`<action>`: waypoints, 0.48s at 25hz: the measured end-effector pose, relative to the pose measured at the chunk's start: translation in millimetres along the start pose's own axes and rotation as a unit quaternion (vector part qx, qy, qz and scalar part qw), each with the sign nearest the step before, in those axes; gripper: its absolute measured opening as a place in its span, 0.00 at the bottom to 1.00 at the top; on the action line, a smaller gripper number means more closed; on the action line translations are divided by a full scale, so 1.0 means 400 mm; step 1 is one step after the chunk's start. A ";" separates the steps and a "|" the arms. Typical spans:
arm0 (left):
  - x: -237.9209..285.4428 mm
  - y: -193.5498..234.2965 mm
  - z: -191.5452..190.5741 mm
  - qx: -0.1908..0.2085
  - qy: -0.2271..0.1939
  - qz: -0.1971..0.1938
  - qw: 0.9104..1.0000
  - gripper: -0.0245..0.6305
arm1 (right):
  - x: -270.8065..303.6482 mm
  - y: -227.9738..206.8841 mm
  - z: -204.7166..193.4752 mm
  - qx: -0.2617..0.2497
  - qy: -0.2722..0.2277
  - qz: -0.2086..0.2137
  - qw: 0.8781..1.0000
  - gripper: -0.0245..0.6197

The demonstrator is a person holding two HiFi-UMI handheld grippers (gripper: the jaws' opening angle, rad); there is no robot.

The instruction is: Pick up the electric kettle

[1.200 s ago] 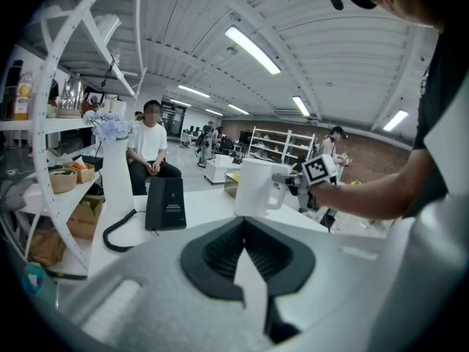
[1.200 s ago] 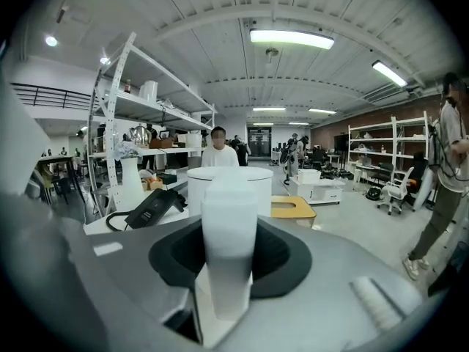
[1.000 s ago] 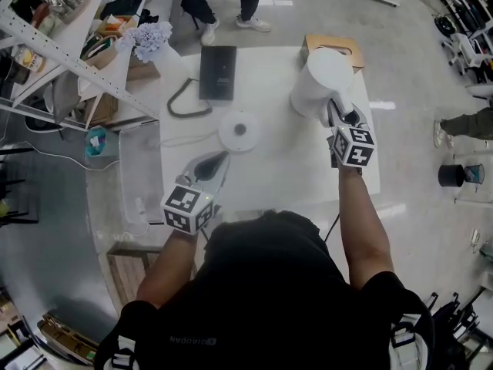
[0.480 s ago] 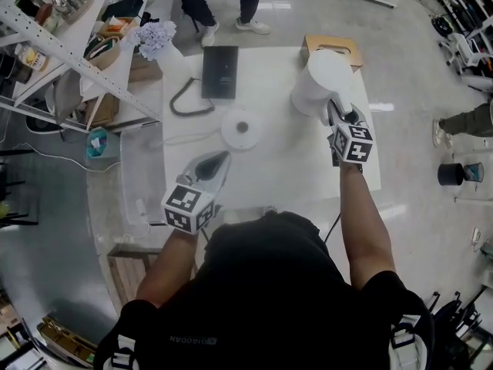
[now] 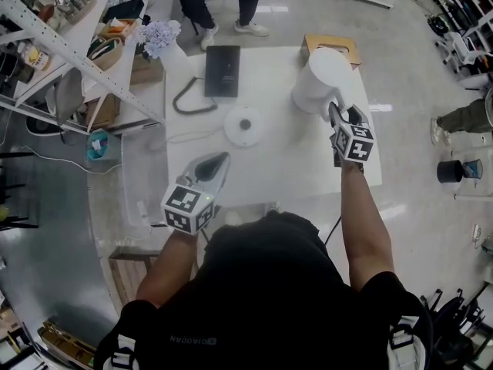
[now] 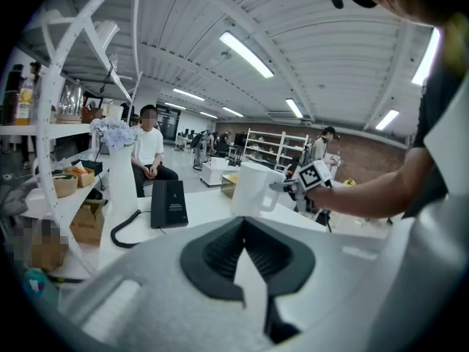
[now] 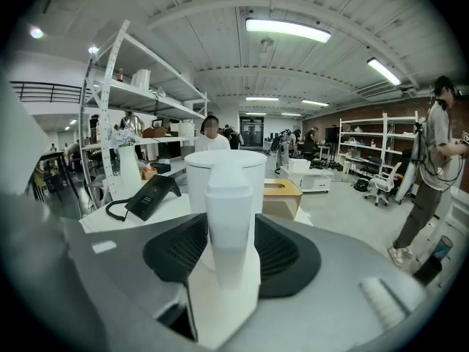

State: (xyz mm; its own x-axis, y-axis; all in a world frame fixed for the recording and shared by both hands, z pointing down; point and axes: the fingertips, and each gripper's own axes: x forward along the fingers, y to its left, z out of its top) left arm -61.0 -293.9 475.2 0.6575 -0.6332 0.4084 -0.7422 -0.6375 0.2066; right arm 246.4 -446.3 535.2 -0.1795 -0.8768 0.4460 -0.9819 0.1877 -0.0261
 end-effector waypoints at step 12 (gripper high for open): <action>-0.067 -0.022 -0.017 0.011 -0.005 -0.016 1.000 0.04 | -0.131 0.039 0.000 0.015 -0.031 -0.018 0.999 0.33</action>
State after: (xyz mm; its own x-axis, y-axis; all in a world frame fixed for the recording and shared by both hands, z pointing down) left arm -73.1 -268.2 468.6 0.6820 -0.6170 0.3926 -0.7180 -0.6669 0.1992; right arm 240.4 -397.5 511.4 -0.1468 -0.9088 0.3905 -0.9890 0.1430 -0.0389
